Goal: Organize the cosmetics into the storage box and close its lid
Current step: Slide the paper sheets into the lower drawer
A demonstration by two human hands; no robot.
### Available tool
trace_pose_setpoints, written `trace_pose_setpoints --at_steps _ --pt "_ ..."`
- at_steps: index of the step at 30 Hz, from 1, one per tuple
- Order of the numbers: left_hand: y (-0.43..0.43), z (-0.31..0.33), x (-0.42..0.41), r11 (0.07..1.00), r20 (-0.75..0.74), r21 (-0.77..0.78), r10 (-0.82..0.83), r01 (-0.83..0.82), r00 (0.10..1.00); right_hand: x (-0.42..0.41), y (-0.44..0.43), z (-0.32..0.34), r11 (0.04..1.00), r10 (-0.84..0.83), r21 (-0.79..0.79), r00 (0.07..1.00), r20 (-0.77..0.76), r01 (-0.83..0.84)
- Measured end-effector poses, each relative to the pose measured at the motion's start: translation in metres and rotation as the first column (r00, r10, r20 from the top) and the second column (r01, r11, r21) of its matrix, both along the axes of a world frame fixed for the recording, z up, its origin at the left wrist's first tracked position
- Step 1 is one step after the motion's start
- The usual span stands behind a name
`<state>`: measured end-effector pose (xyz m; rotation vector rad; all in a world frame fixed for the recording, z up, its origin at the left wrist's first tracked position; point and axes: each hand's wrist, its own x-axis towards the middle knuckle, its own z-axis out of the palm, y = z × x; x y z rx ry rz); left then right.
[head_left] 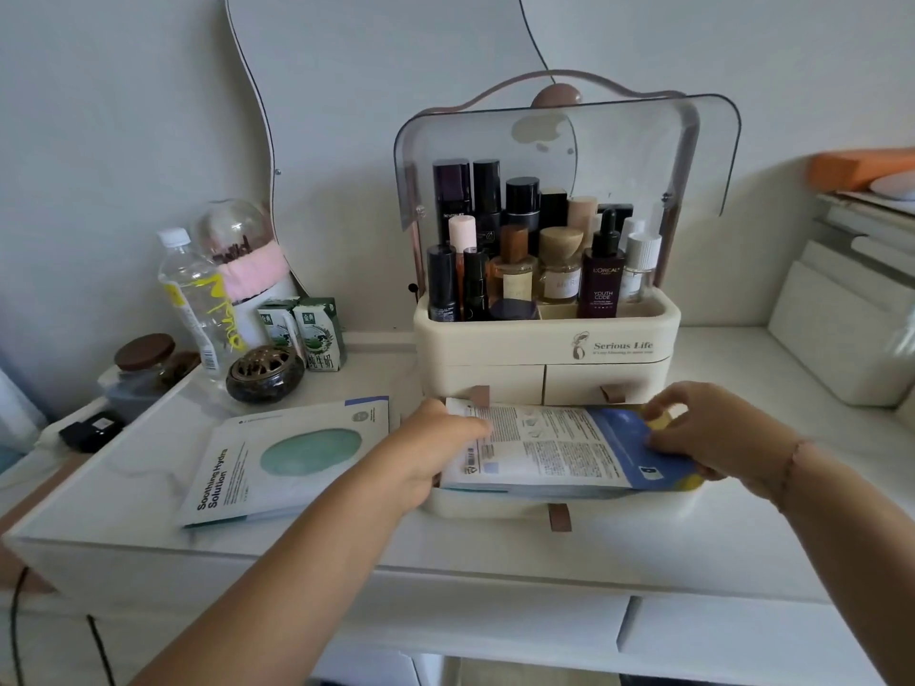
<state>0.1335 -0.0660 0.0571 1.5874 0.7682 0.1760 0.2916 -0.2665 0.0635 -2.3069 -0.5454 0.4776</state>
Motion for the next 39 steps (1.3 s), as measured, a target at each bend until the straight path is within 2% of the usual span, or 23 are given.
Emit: trace_pose_setpoints --at_steps 2,4,7,11,13,15,18,19,21,23,26,29,31,32,34,37,39 --pt "0.001 -0.004 -0.001 1.000 0.020 -0.029 0.003 -0.002 1.000 0.003 -0.003 0.000 0.999 0.024 -0.044 0.998 0.059 -0.021" --pt "0.004 -0.007 -0.003 1.000 0.061 -0.022 -0.018 0.020 0.998 0.005 -0.001 -0.001 0.994 0.044 -0.111 0.983 0.179 -0.025" --pt "0.004 -0.004 -0.010 0.976 0.009 0.180 -0.127 0.124 0.992 0.002 0.009 -0.002 0.968 0.094 -0.250 0.929 0.358 -0.002" --pt "-0.001 -0.012 -0.017 0.847 -0.129 0.444 -0.262 0.292 0.956 -0.006 0.023 -0.005 0.924 0.177 -0.382 0.900 0.397 -0.013" --pt "-0.002 -0.017 -0.019 0.795 -0.137 0.520 -0.282 0.311 0.949 -0.011 0.026 -0.007 0.854 0.292 -0.518 0.871 0.395 -0.051" --pt "-0.002 -0.019 -0.023 0.780 -0.096 0.554 -0.287 0.290 0.953 -0.019 0.026 -0.010 0.796 0.378 -0.601 0.832 0.405 -0.070" --pt "0.004 -0.017 -0.034 0.834 0.076 0.526 -0.237 0.163 0.969 -0.038 0.028 -0.006 0.870 0.315 -0.491 0.810 0.494 -0.039" --pt "0.008 -0.016 -0.040 0.856 0.149 0.507 -0.198 0.097 0.969 -0.047 0.030 -0.003 0.919 0.271 -0.392 0.798 0.538 -0.048" --pt "0.022 -0.014 -0.055 0.877 0.296 0.475 -0.087 -0.068 0.951 -0.071 0.039 0.003 0.994 0.109 -0.054 0.792 0.600 -0.096" --pt "0.042 -0.015 -0.073 0.874 0.423 0.414 0.065 -0.256 0.904 -0.101 0.054 0.010 0.963 0.030 0.194 0.792 0.610 -0.186" --pt "0.082 -0.023 -0.104 0.768 0.468 0.376 0.324 -0.518 0.822 -0.140 0.090 0.005 0.857 0.139 0.386 0.875 0.463 -0.341" --pt "0.123 -0.034 -0.133 0.657 0.308 0.395 0.564 -0.642 0.766 -0.165 0.142 -0.008 0.813 0.386 0.373 0.894 0.229 -0.447" --pt "0.141 -0.038 -0.146 0.649 0.131 0.442 0.636 -0.619 0.760 -0.175 0.177 -0.023 0.840 0.441 0.274 0.884 0.157 -0.468" --pt "0.147 -0.040 -0.150 0.676 0.062 0.422 0.643 -0.604 0.763 -0.178 0.192 -0.030 0.873 0.425 0.193 0.892 0.152 -0.449" --pt "0.156 -0.041 -0.153 0.757 0.018 0.267 0.614 -0.596 0.789 -0.180 0.214 -0.042 0.929 0.348 0.086 0.930 0.121 -0.359" --pt "0.160 -0.031 -0.154 0.841 0.080 -0.045 0.541 -0.539 0.837 -0.179 0.229 -0.051 0.973 0.193 0.117 0.979 0.069 -0.200" --pt "0.162 -0.025 -0.152 0.860 0.088 -0.144 0.503 -0.489 0.860 -0.179 0.231 -0.052 0.974 0.118 0.177 0.985 0.124 -0.139"
